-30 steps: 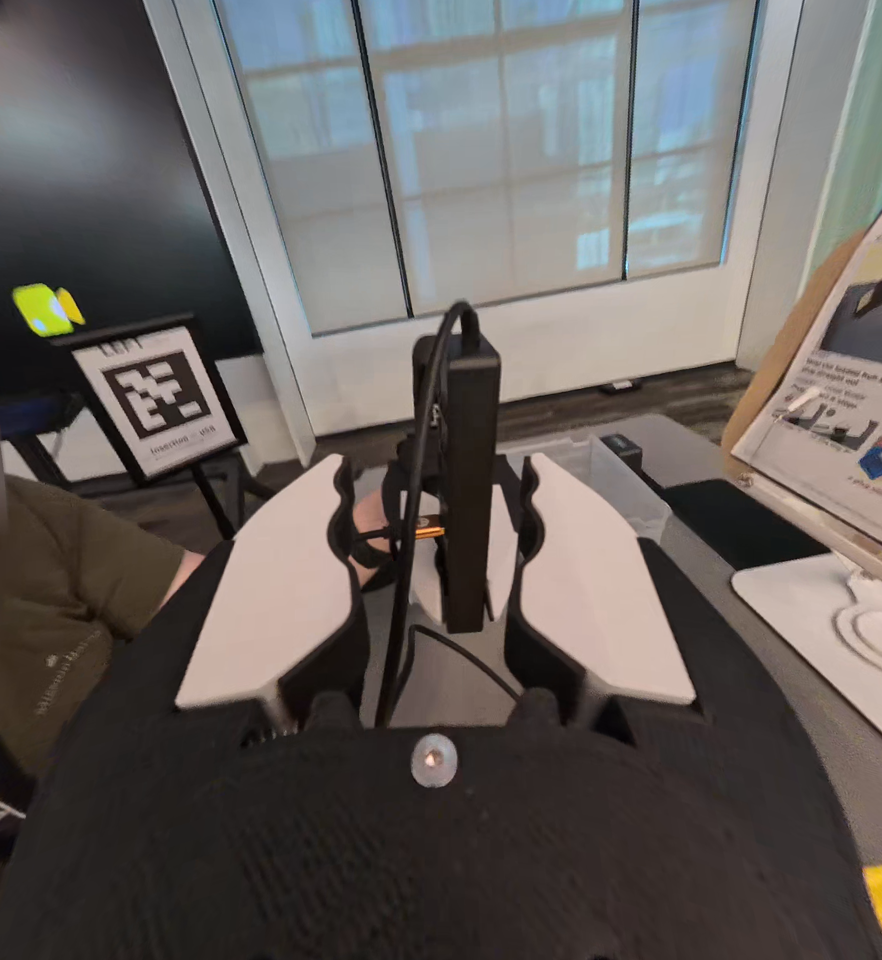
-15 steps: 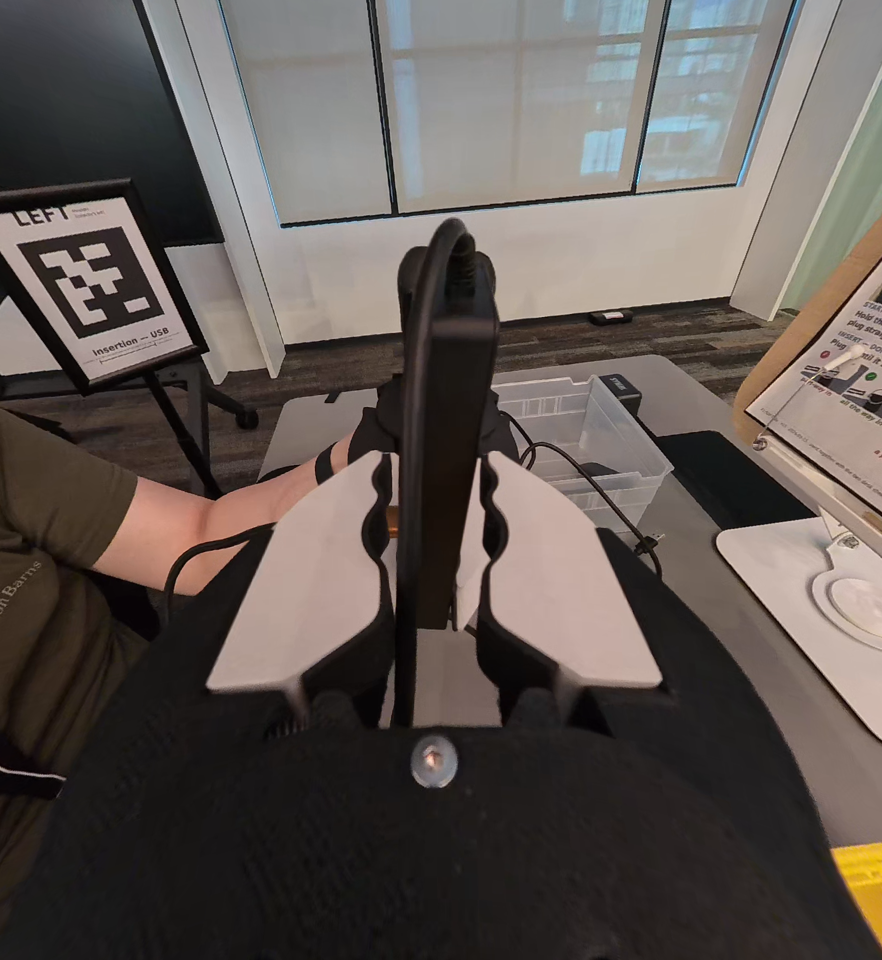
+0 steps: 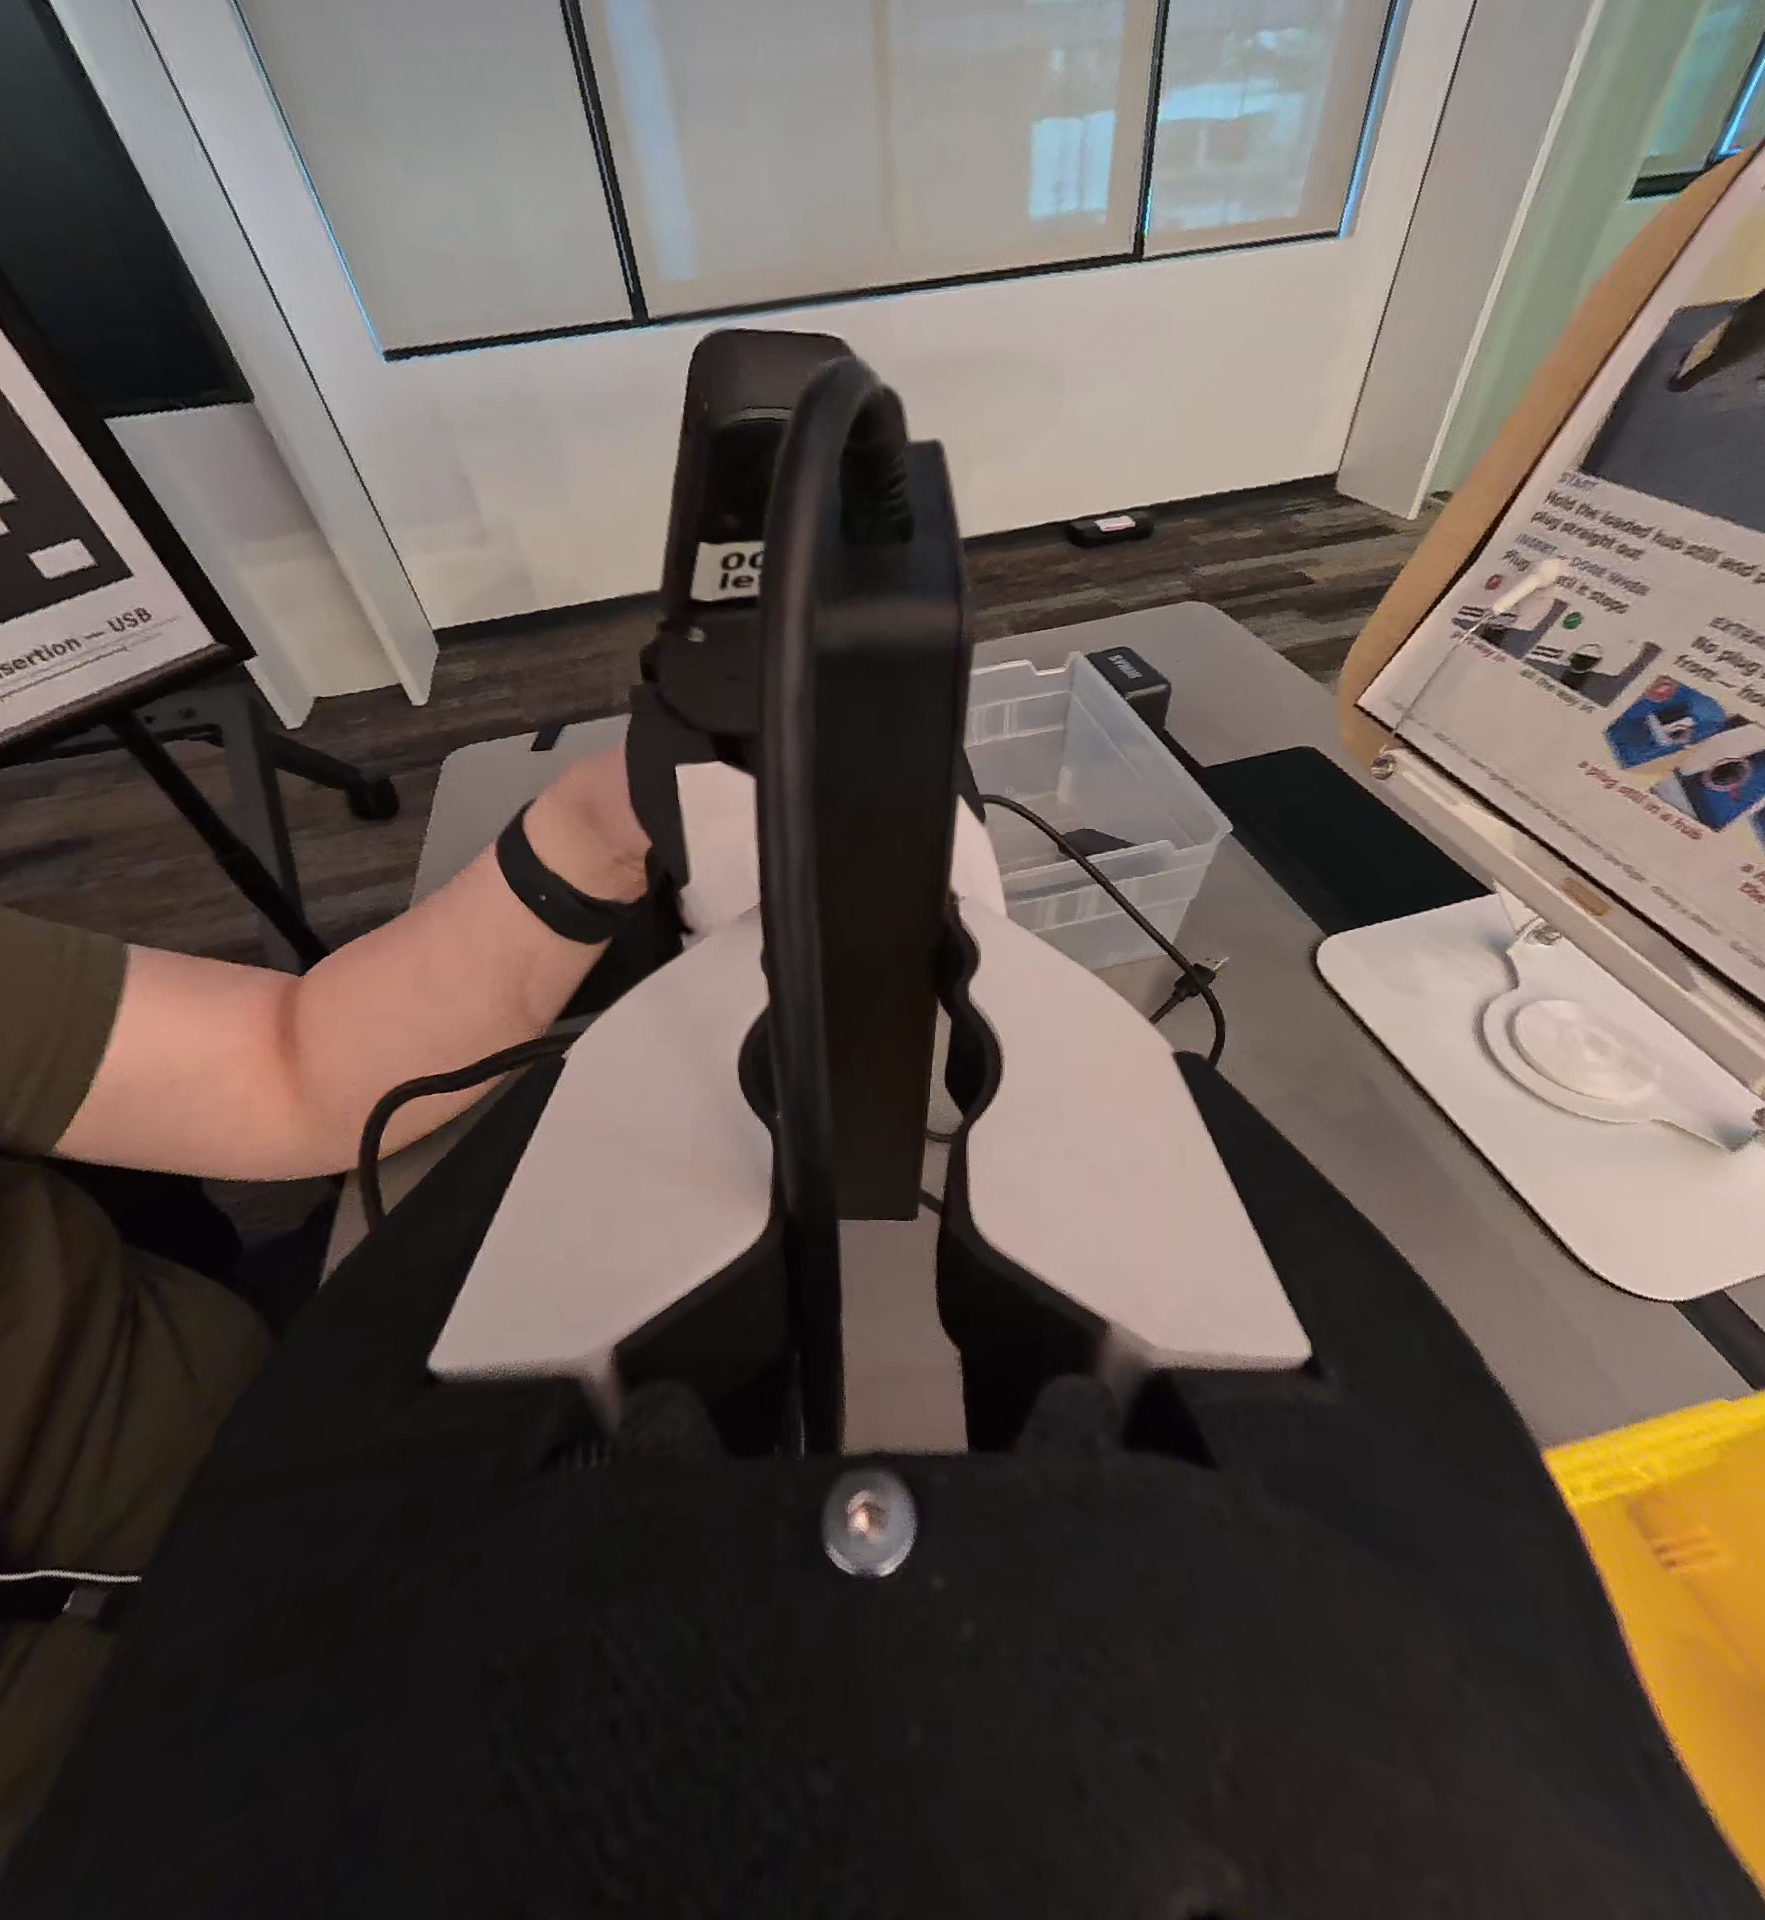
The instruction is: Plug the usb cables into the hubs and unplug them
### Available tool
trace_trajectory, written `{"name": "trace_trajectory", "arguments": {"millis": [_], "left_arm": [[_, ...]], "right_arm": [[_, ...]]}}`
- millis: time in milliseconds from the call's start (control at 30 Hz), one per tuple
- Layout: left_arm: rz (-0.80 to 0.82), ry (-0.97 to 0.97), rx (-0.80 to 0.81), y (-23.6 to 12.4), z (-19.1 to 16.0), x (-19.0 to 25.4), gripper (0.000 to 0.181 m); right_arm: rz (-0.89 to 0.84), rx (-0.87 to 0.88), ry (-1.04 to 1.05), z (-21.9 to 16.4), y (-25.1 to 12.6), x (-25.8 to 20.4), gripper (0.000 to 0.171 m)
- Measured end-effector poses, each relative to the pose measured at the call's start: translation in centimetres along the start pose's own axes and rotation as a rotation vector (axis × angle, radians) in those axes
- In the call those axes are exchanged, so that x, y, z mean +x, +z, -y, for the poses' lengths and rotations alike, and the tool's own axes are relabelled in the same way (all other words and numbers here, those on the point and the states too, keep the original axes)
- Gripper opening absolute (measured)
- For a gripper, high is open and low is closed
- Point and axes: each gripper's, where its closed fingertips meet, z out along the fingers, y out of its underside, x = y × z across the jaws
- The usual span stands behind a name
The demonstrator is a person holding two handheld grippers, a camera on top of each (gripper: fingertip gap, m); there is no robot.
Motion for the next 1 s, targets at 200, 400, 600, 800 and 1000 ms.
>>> {"name": "trace_trajectory", "arguments": {"millis": [200,400,600,800,1000], "left_arm": [[0.332,0.009,-0.173,-3.5,-2.3,-3.9,0.053],[0.597,-0.007,-0.424,-5.7,-5.1,-6.1,0.047],[0.613,0.201,-0.548,-5.7,-6.1,-4.1,0.047],[0.672,0.038,-0.356,-2.0,-5.8,-4.7,0.05],[0.891,-0.155,-0.569,-0.8,-12.5,-9.5,0.048]], "right_arm": [[-0.08,0.07,0.02,2.0,-4.8,1.0,0.028],[-0.166,0.19,0.03,3.9,-10.2,1.7,0.027],[-0.165,0.207,0.034,4.0,-12.1,1.6,0.028],[-0.157,0.236,0.044,4.1,-12.9,2.2,0.027],[-0.167,0.241,0.055,3.8,-13.8,2.6,0.027]]}}
